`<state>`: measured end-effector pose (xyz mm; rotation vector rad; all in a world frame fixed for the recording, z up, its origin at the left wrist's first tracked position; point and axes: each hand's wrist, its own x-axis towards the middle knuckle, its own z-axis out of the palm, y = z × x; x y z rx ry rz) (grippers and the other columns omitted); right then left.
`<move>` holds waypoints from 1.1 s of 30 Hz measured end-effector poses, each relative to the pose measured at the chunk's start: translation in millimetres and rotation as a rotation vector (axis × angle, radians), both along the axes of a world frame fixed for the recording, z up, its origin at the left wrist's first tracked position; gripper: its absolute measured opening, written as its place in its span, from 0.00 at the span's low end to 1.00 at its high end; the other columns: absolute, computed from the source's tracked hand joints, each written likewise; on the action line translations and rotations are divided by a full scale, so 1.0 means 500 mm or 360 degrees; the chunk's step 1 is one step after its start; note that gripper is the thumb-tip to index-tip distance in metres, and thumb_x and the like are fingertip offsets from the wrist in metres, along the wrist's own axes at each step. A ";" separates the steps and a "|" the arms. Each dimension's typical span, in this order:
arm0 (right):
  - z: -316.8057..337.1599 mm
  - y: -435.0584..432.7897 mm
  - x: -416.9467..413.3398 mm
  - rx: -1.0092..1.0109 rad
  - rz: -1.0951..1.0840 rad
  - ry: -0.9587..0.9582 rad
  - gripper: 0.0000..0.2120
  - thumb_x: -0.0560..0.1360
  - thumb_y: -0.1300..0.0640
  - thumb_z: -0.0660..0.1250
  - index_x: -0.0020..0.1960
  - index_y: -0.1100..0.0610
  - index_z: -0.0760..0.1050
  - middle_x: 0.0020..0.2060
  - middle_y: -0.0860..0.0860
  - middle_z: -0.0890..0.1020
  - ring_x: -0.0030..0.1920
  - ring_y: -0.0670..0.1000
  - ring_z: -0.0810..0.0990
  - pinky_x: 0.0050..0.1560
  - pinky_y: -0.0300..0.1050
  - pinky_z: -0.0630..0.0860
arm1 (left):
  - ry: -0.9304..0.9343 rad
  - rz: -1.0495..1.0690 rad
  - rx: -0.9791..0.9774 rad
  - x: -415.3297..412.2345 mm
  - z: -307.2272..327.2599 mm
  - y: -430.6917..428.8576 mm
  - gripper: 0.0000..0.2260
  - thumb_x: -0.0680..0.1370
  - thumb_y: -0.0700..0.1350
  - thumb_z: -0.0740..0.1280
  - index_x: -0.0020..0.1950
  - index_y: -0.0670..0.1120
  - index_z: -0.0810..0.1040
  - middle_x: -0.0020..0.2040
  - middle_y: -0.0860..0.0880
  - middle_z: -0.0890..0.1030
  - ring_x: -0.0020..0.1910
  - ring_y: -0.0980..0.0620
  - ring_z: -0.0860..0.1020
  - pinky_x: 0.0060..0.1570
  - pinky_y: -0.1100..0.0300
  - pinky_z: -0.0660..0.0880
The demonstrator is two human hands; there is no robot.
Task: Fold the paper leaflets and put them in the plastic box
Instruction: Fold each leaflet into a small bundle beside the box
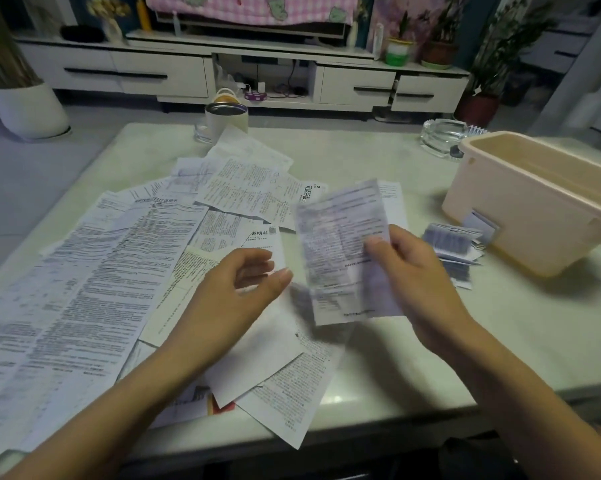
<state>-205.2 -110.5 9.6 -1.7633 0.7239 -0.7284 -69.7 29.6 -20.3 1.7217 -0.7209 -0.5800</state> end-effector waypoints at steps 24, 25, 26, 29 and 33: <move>-0.012 0.007 -0.012 -0.0563 0.0353 0.0233 0.06 0.69 0.57 0.73 0.41 0.46 0.79 0.48 0.50 0.74 0.49 0.42 0.73 0.50 0.32 0.71 | -0.0726 0.0073 -0.0273 -0.025 0.011 0.007 0.06 0.72 0.46 0.71 0.42 0.59 0.79 0.43 0.56 0.78 0.45 0.61 0.77 0.43 0.73 0.72; -0.013 0.007 -0.013 -0.0692 0.0305 0.0246 0.03 0.70 0.53 0.73 0.39 0.47 0.79 0.48 0.48 0.73 0.50 0.42 0.71 0.51 0.28 0.67 | -0.0778 0.0101 -0.0270 -0.024 0.012 0.008 0.04 0.71 0.50 0.69 0.41 0.60 0.79 0.45 0.57 0.77 0.47 0.62 0.75 0.45 0.73 0.71; -0.013 0.008 -0.014 -0.0883 0.0248 0.0264 0.04 0.69 0.48 0.71 0.39 0.48 0.79 0.50 0.47 0.72 0.51 0.42 0.69 0.53 0.26 0.63 | -0.0799 0.0107 -0.0269 -0.024 0.014 0.009 0.01 0.70 0.53 0.69 0.40 0.60 0.78 0.47 0.58 0.76 0.49 0.62 0.75 0.48 0.74 0.70; -0.013 0.014 -0.017 -0.1120 0.0372 0.0209 0.09 0.70 0.46 0.67 0.43 0.51 0.79 0.47 0.46 0.76 0.48 0.42 0.71 0.52 0.27 0.64 | -0.0616 -0.0025 -0.0325 -0.029 0.024 0.010 0.06 0.69 0.57 0.69 0.40 0.57 0.79 0.46 0.57 0.80 0.47 0.63 0.77 0.47 0.73 0.72; -0.002 0.030 -0.015 -0.0317 0.0676 0.0141 0.05 0.72 0.60 0.71 0.46 0.51 0.79 0.37 0.50 0.82 0.38 0.43 0.78 0.41 0.33 0.73 | -0.0068 -0.0130 -0.0387 -0.039 0.033 0.009 0.10 0.69 0.50 0.74 0.47 0.51 0.79 0.36 0.46 0.82 0.33 0.57 0.79 0.34 0.68 0.74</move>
